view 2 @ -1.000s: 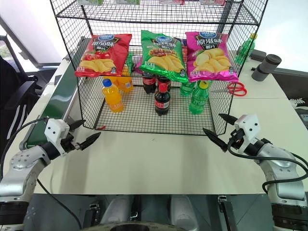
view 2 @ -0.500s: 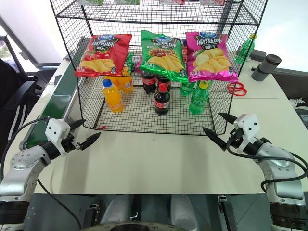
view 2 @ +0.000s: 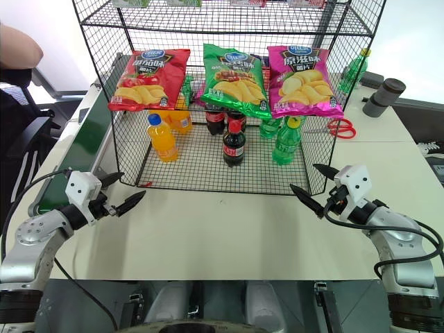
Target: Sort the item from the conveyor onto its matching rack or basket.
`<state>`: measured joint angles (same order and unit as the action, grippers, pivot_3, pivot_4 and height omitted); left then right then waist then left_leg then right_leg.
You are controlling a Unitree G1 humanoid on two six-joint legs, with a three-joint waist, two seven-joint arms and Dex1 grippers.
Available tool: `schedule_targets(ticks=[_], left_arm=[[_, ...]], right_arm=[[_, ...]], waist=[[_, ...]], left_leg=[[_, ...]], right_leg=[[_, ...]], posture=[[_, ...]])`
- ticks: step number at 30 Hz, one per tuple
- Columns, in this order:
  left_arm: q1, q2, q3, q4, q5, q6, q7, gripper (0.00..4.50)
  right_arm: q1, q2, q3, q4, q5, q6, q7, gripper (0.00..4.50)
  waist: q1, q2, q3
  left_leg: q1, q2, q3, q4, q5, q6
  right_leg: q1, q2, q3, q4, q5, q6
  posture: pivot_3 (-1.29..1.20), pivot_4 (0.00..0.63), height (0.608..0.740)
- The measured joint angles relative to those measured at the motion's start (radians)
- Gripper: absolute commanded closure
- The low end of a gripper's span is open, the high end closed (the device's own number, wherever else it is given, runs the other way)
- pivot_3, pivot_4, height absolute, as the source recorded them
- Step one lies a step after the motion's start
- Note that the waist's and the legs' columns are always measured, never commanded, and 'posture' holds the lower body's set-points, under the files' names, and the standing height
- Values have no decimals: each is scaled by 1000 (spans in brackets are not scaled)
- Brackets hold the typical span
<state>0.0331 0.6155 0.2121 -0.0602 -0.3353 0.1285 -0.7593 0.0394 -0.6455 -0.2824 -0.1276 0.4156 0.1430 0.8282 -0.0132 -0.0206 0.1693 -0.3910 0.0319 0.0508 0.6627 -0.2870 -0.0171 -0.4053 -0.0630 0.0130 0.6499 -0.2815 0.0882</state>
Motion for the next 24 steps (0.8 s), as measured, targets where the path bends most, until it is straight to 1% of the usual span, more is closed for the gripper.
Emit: schedule_targets(ticks=[5, 24], left_arm=[[1, 0, 0, 0, 0, 0, 0, 0], [0, 0, 0, 1, 2, 0, 3, 0]], right_arm=[[7, 0, 0, -27, 0, 19, -10, 22], [-13, 16, 6, -9, -2, 5, -16, 22]], waist=[[0, 0, 0], [0, 0, 0]], left_leg=[[0, 0, 0, 0, 0, 0], [0, 0, 0, 0, 0, 0]], right_leg=[[0, 0, 0, 0, 0, 0], [0, 1, 0, 0, 0, 1]], posture=[[0, 150, 740], [0, 150, 740]])
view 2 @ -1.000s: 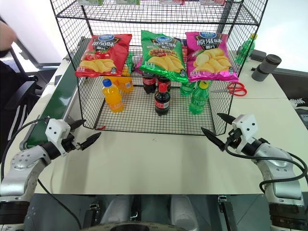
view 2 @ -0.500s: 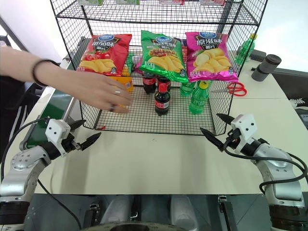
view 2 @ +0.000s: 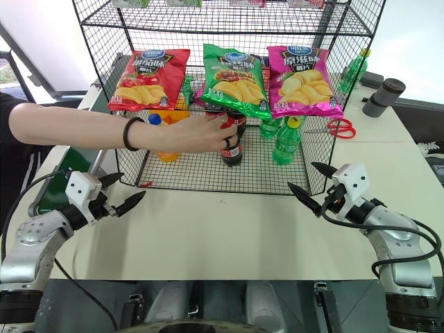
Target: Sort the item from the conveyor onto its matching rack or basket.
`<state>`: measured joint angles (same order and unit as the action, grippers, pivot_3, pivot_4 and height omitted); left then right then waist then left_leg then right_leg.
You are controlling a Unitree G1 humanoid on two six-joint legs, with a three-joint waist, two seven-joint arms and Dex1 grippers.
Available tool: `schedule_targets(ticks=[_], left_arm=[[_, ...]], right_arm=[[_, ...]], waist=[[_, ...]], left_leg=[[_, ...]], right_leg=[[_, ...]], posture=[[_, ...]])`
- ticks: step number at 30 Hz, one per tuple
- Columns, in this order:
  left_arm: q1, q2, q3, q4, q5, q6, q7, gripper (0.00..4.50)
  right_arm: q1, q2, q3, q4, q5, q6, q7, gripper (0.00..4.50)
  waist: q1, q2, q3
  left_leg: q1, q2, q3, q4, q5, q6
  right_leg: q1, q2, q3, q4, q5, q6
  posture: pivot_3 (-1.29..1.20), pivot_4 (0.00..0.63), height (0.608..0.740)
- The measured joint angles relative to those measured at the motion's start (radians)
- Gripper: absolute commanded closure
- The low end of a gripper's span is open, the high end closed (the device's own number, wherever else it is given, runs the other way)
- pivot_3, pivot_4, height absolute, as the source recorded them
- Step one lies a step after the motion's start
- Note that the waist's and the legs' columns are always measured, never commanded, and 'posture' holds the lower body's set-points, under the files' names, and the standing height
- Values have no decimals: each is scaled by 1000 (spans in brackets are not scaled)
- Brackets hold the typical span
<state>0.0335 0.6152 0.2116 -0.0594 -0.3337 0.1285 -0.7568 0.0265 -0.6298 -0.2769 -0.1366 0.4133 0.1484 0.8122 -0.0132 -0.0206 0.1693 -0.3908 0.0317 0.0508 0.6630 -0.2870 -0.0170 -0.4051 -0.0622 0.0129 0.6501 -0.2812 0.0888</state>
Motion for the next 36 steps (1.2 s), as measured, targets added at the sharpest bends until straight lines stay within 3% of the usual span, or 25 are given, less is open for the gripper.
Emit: schedule_targets(ticks=[36], left_arm=[[-23, -27, -3, 17, 19, -10, 0, 0]], right_arm=[[-62, 3, 38, 35, -16, -17, -2, 22]], waist=[[1, 0, 0]], left_leg=[[1, 0, 0, 1, 0, 0]], right_leg=[[0, 1, 0, 2, 0, 1]], posture=[[0, 150, 740]])
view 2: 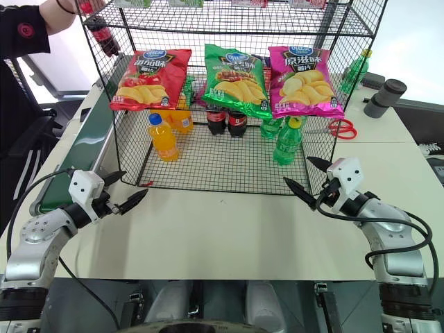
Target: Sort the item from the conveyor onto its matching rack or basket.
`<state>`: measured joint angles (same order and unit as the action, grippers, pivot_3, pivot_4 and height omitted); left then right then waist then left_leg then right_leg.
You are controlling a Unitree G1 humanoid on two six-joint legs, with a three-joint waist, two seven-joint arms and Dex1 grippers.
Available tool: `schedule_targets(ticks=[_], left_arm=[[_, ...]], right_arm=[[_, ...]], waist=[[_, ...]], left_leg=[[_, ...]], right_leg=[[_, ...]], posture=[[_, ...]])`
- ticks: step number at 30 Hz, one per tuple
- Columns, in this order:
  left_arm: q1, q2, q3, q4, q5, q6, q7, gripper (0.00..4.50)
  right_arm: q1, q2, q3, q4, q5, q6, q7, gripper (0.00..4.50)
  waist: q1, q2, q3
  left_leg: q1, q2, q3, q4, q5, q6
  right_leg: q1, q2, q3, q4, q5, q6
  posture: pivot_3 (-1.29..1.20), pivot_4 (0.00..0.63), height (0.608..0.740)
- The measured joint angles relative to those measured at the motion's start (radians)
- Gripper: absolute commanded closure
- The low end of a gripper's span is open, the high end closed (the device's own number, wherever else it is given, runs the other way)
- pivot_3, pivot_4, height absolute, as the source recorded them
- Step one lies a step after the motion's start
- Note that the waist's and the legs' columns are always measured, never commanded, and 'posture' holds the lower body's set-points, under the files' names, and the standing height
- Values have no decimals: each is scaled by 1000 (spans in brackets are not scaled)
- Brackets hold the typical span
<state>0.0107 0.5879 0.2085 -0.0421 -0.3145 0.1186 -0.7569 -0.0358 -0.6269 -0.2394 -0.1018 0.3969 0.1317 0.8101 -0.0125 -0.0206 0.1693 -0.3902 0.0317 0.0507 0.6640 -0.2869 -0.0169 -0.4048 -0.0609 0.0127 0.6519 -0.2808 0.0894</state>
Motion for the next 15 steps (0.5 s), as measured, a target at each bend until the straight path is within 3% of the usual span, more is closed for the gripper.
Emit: schedule_targets(ticks=[15], left_arm=[[25, 0, 3, -20, -3, 13, 10, 0]], right_arm=[[-3, 1, 9, -8, 0, 13, 5, 22]], waist=[[-1, 0, 0]], left_leg=[[0, 0, 0, 0, 0, 0]], right_leg=[[0, 0, 0, 0, 0, 0]], posture=[[0, 150, 740]])
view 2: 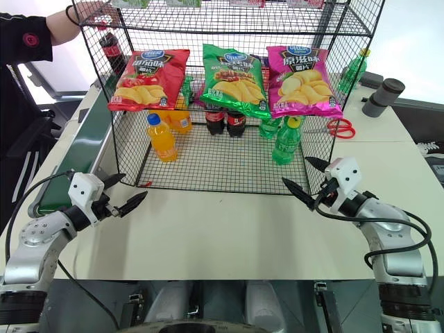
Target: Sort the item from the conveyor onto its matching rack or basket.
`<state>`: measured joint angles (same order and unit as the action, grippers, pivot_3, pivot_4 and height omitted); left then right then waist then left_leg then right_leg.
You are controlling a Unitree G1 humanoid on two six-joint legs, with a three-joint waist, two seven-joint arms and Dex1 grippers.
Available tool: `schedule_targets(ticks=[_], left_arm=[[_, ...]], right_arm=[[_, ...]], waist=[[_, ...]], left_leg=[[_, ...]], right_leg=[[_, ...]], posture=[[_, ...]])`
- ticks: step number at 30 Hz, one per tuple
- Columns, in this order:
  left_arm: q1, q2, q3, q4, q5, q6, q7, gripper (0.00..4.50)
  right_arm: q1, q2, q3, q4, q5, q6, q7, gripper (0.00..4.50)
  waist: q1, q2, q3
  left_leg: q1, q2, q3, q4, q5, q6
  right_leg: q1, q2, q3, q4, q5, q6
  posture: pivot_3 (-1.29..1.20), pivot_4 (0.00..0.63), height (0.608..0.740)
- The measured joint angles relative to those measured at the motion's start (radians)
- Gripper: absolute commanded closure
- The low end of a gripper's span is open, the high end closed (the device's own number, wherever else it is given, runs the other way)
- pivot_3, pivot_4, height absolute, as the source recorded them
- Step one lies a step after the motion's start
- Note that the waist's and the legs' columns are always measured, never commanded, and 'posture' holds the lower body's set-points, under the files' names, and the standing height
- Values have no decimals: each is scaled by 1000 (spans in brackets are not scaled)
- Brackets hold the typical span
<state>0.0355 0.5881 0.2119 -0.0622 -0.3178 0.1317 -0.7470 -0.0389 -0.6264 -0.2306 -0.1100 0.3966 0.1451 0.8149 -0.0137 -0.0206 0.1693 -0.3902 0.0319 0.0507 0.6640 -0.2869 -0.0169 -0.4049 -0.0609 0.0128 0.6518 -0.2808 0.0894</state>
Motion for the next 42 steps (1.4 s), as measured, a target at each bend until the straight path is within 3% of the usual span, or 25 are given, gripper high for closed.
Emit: schedule_targets(ticks=[11, 20, 28, 42], left_arm=[[4, -7, 145, -64, -139, 100, 70, 0], [-82, -59, 327, -5, -183, 93, 277, 0], [-120, -85, 329, 93, -102, 54, 402, 0], [-158, -118, 303, 149, -60, 15, 437, 0]], right_arm=[[-50, 2, 21, 36, -2, -5, 8, 22], [-68, 37, 62, 24, 1, 8, 2, 22], [-85, 97, 145, -133, 31, 151, -57, 22], [-35, 184, 369, -344, 56, 210, -64, 22]], waist=[[0, 0, 0], [1, 0, 0], [1, -1, 0], [1, -2, -1]], left_leg=[[0, 0, 0, 0, 0, 0], [-1, 0, 0, 0, 0, 0], [-1, 0, 0, 0, 0, 0], [-1, 0, -1, 0, 0, 0]], right_leg=[[0, 0, 0, 0, 0, 0], [0, 0, 0, -1, 0, 0], [0, 0, 0, -1, 0, 0], [0, -1, -1, -1, 0, 0]], posture=[[0, 150, 740], [0, 150, 740], [0, 150, 740], [0, 150, 740]])
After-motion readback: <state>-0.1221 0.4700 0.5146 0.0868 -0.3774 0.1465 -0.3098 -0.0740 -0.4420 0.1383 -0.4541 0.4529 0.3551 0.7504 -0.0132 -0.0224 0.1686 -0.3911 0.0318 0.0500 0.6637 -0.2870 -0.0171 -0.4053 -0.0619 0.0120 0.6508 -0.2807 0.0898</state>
